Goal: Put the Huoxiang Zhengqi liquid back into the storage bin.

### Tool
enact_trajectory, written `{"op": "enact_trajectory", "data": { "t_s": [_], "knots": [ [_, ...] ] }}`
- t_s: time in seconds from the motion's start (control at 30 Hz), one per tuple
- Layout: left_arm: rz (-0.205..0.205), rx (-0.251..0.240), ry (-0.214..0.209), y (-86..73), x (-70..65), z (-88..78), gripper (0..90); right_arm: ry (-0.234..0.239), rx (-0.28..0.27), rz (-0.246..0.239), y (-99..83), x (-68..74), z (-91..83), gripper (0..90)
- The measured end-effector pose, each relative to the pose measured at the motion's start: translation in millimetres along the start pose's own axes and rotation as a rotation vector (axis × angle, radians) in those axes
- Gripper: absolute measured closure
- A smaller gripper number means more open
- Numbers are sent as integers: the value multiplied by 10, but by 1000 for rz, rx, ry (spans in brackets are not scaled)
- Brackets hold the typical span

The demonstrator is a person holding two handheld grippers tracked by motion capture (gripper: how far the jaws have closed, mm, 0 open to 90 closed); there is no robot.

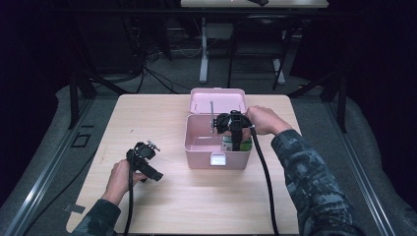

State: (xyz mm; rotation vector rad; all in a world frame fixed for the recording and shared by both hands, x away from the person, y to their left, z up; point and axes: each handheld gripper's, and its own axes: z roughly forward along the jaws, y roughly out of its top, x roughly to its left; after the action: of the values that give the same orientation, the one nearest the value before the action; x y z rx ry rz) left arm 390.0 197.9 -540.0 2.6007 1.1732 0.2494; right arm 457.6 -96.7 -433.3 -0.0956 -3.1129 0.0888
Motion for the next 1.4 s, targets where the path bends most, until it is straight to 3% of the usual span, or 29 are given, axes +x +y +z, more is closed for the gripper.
{"op": "enact_trajectory", "data": {
  "t_s": [0.6, 0.8, 1.1, 1.27, 1.4],
  "knots": [
    [0, 3, -1, 0, -2, -3, 0, -3, -33, 5, -12, 4, -105, 587],
    [-1, -1, -1, 0, -2, -8, 0, -6, -67, 26, -74, 5, -172, 503],
    [2, -6, 0, 7, 1, -19, 0, -15, -171, 81, -222, 16, -293, 357],
    [-20, -19, -9, 17, 1, -45, 0, -17, -228, 120, -323, 13, -337, 289],
    [-27, -32, -17, 39, 2, -80, 0, -23, -289, 176, -417, 1, -382, 208]
  ]
}}
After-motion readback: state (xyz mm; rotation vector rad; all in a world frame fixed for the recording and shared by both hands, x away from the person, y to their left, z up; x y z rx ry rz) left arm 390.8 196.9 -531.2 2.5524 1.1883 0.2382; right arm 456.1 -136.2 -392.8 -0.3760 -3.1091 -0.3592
